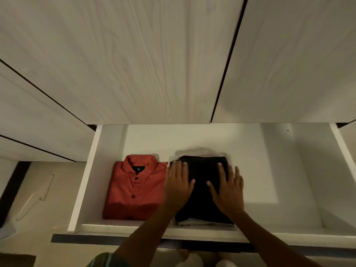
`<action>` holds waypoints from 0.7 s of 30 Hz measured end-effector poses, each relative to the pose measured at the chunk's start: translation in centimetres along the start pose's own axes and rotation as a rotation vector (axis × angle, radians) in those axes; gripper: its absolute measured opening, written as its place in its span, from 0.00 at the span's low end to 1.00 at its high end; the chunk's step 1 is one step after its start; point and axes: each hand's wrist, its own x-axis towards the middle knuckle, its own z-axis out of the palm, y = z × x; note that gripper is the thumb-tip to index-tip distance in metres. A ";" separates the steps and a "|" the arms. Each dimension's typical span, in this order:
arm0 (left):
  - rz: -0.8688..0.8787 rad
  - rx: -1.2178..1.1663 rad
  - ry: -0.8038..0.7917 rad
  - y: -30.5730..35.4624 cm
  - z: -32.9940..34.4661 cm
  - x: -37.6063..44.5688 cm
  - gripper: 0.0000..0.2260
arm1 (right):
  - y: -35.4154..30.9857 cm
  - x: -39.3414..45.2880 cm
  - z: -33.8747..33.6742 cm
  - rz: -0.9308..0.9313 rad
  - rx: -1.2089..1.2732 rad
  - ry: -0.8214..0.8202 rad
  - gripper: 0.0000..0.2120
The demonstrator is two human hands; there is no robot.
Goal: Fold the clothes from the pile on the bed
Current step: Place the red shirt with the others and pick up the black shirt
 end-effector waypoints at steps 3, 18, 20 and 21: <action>0.204 0.140 -0.082 0.0 1.0 0.2 0.37 | -1.3 1.0 1.0 -0.201 -0.113 -0.088 0.34; 0.212 0.199 -0.272 -2.8 0.7 0.2 0.64 | 0.2 1.9 2.9 -0.185 -0.185 -0.260 0.40; 0.187 0.206 -0.291 -2.8 -0.3 -0.3 0.63 | -0.5 1.8 1.4 -0.197 -0.174 -0.258 0.39; 0.152 0.186 -0.293 -2.8 -1.0 -0.6 0.62 | -0.9 1.8 0.6 -0.218 -0.166 -0.249 0.38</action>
